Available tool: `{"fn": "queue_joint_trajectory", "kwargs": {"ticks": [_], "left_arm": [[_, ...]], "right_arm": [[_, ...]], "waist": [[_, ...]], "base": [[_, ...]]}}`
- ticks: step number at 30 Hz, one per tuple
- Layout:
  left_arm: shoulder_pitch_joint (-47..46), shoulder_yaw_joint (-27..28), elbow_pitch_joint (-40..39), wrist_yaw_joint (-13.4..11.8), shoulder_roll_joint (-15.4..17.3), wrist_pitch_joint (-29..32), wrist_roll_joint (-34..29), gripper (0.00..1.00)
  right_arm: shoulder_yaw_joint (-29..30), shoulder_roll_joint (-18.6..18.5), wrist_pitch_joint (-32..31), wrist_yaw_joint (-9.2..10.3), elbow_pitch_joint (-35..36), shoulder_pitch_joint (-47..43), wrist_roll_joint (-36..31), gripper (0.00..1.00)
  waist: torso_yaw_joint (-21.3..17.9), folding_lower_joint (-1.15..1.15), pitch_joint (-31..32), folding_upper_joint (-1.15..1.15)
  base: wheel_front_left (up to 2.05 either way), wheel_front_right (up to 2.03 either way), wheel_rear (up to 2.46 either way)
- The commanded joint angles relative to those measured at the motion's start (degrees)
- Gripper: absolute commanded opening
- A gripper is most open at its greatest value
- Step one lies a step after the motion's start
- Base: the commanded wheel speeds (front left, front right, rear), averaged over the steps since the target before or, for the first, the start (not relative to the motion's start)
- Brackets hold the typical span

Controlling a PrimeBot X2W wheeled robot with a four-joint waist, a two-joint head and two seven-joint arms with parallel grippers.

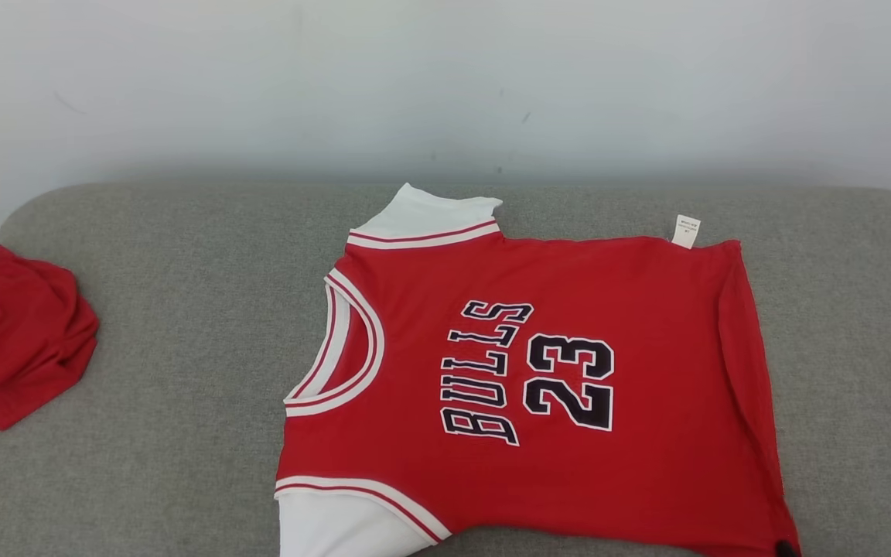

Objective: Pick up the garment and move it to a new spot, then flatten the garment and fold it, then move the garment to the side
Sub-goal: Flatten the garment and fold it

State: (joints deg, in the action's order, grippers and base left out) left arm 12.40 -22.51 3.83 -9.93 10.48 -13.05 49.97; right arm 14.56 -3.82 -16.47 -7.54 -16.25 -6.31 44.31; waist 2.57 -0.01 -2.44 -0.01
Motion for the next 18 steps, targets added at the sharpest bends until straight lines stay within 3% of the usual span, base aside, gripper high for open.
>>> {"fn": "queue_joint_trajectory", "kwargs": {"ticks": [1, 9, 18], "left_arm": [[0.68, 0.01, 0.20, 0.06, -0.26, -0.23, 0.54, 0.00], [2.09, -0.98, 1.42, 0.34, 0.28, 0.91, 0.83, 0.00], [-2.79, -1.32, -0.53, 2.49, 0.55, 0.42, -0.63, 0.00]], "right_arm": [[0.46, 0.31, -0.08, 0.12, 0.13, -0.78, -0.29, 0.00], [4.15, 0.75, -0.75, 0.13, -1.73, -0.53, -0.70, 0.00], [2.92, 0.89, -1.45, 0.12, -0.49, 0.99, 1.71, 0.00]], "waist": [[0.12, 0.01, -0.08, 0.01], [-0.39, 0.01, -0.71, 0.01], [-0.70, 0.01, -1.00, 0.01]], "base": [[0.00, 0.00, 0.00], [0.00, 0.00, 0.00], [0.00, 0.00, 0.00]]}}
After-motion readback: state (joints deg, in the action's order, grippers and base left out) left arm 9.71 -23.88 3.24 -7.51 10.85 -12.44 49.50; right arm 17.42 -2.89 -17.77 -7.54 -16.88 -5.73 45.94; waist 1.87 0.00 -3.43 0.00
